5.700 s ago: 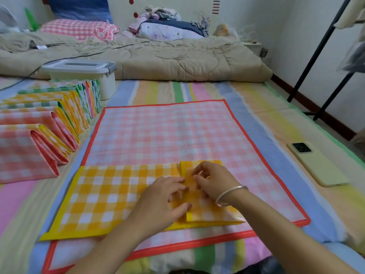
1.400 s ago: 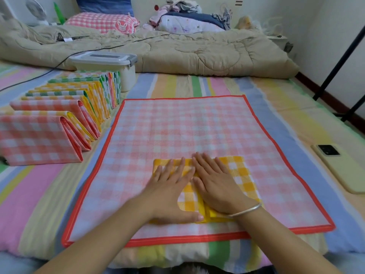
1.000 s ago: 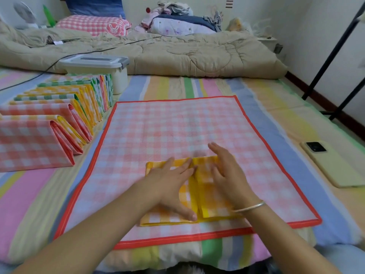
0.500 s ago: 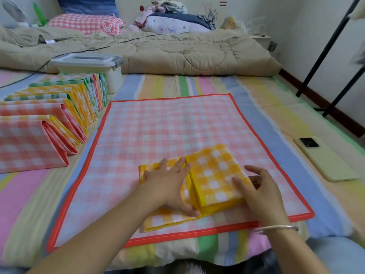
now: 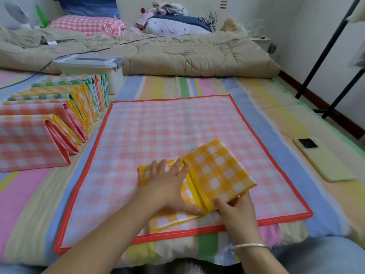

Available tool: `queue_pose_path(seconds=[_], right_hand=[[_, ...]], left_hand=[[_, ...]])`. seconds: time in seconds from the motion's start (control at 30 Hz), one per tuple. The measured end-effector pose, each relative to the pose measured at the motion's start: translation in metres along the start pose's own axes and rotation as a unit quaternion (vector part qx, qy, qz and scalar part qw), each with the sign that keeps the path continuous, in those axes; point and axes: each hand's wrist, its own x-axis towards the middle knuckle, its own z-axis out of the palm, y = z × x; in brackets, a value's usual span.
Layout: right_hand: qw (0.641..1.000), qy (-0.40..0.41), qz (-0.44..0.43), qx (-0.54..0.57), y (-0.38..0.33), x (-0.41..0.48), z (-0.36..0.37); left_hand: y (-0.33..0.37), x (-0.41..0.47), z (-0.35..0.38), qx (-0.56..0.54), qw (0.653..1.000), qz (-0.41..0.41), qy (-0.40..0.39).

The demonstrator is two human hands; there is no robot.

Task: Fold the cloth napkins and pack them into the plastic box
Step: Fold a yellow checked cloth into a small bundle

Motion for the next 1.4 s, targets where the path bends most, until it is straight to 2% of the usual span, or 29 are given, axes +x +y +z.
queue_pose_path(seconds=[0.07,0.17,0.27,0.3,0.37,0.4,0.47,0.5,0.6,0.7,0.73,0.77,0.8,0.87,0.97,1.03,1.13,1.2,1.4], right_hand=[[0.998,0.010,-0.046,-0.031,-0.003,-0.003,0.001],[0.983,0.002,-0.104,-0.149,-0.008,-0.010,0.006],[0.938,0.006,-0.231,-0.259,-0.012,-0.019,0.014],[0.926,-0.018,-0.269,-0.264,-0.013,-0.022,0.017],[0.896,-0.080,-0.327,-0.291,-0.015,-0.026,0.022],[0.875,-0.091,-0.358,-0.313,-0.014,-0.026,0.023],[0.843,-0.095,-0.397,-0.350,-0.012,-0.028,0.023],[0.828,-0.095,-0.412,-0.368,-0.010,-0.027,0.022],[0.789,-0.095,-0.456,-0.401,-0.006,-0.023,0.022],[0.756,-0.100,-0.492,-0.421,0.000,-0.023,0.025],[0.747,-0.103,-0.498,-0.428,0.003,-0.023,0.026],[0.737,-0.103,-0.506,-0.435,0.005,-0.023,0.027],[0.729,-0.100,-0.516,-0.438,0.008,-0.022,0.027],[0.714,-0.079,-0.540,-0.438,0.014,-0.020,0.027],[0.700,-0.053,-0.566,-0.432,0.022,-0.021,0.027],[0.701,-0.050,-0.569,-0.427,0.026,-0.021,0.028],[0.705,-0.046,-0.572,-0.416,0.027,-0.020,0.028],[0.708,-0.047,-0.574,-0.408,0.027,-0.020,0.028],[0.695,-0.064,-0.582,-0.417,0.031,-0.018,0.027]], left_hand=[[-0.004,0.001,0.003,-0.017,1.000,0.007,0.002],[-0.007,0.001,0.013,-0.060,0.997,0.029,0.031],[-0.011,0.006,0.025,-0.101,0.991,0.039,0.079],[-0.010,0.004,0.023,-0.088,0.992,0.040,0.078],[-0.005,-0.008,0.016,-0.085,0.996,0.024,0.027],[-0.003,-0.016,0.012,-0.145,0.989,-0.011,-0.005],[-0.007,-0.031,0.003,-0.315,0.944,-0.098,-0.022],[-0.013,-0.034,0.002,-0.389,0.915,-0.105,-0.009],[-0.040,-0.028,0.006,-0.568,0.813,-0.020,0.128],[-0.067,-0.024,0.000,-0.720,0.650,-0.046,0.237],[-0.076,-0.024,0.004,-0.737,0.618,-0.054,0.270],[-0.082,-0.024,0.008,-0.731,0.611,-0.063,0.298],[-0.086,-0.027,0.015,-0.698,0.635,-0.068,0.324],[-0.088,-0.034,0.029,-0.578,0.716,-0.062,0.386],[-0.077,-0.044,0.039,-0.375,0.801,0.033,0.466],[-0.072,-0.045,0.041,-0.222,0.858,0.073,0.458],[-0.071,-0.043,0.049,-0.067,0.928,0.065,0.361],[-0.073,-0.045,0.058,-0.031,0.953,0.039,0.298],[-0.081,-0.045,0.057,0.008,0.976,0.025,0.217]])
